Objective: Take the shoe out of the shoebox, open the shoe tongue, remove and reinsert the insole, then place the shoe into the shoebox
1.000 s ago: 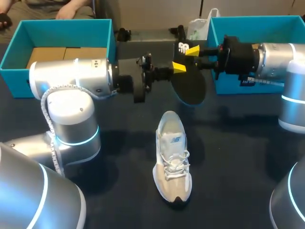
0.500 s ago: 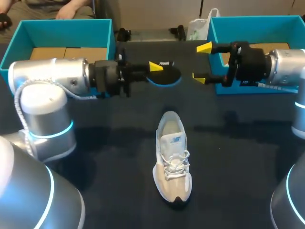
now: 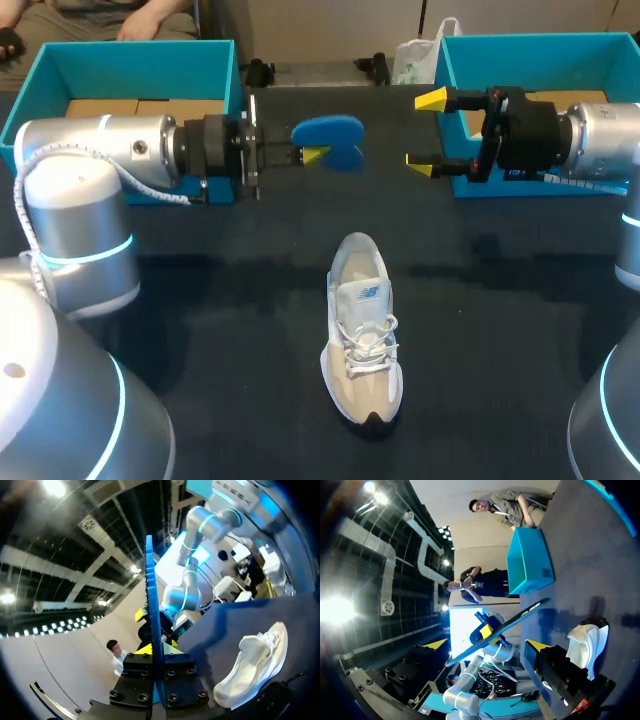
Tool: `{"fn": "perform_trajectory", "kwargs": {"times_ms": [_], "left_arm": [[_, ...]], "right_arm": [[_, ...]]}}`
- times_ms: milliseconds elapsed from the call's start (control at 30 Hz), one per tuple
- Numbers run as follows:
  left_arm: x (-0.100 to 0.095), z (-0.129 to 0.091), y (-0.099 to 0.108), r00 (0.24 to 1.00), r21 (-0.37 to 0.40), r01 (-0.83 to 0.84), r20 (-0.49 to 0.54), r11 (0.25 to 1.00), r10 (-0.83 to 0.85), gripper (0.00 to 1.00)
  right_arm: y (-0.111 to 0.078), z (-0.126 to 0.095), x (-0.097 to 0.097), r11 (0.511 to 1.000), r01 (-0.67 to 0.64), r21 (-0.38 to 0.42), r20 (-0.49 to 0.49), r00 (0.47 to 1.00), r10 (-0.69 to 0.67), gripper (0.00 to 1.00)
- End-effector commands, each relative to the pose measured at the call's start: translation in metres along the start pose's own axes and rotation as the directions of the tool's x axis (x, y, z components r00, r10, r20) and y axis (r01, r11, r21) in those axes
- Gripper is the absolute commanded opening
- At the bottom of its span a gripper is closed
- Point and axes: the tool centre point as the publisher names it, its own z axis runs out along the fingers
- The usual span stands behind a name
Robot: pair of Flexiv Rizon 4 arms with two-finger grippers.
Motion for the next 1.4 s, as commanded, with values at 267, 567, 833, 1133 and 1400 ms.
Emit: {"fn": "perform_trajectory", "kwargs": {"times_ms": [267, 567, 833, 1133, 1400], "left_arm": [[-0.015, -0.005, -0.021, 0.855, -0.192, 0.503, -0.032, 0.842, -0.518, 0.0], [-0.016, -0.004, -0.016, 0.773, -0.212, 0.615, -0.023, 0.759, -0.633, 0.0], [-0.012, -0.015, 0.003, 0.32, -0.201, 0.932, 0.067, 0.301, -0.945, 0.0], [-0.008, -0.025, 0.007, 0.138, -0.216, 0.97, 0.113, 0.111, -0.984, 0.0], [-0.002, -0.006, 0.028, -0.281, -0.163, 0.94, 0.13, -0.3, -0.951, 0.0]], "right_arm": [[-0.001, 0.001, 0.0, 1.0, 0.0, -0.002, 0.001, 1.0, 0.0, 1.0], [-0.001, 0.001, 0.0, 1.0, 0.0, -0.002, 0.001, 1.0, 0.0, 1.0], [-0.001, 0.001, 0.0, 1.0, 0.0, -0.002, 0.001, 1.0, 0.0, 1.0], [-0.001, 0.001, 0.0, 1.0, 0.0, -0.002, 0.001, 1.0, 0.0, 1.0], [-0.001, 0.001, 0.0, 1.0, 0.0, -0.002, 0.001, 1.0, 0.0, 1.0]]}}
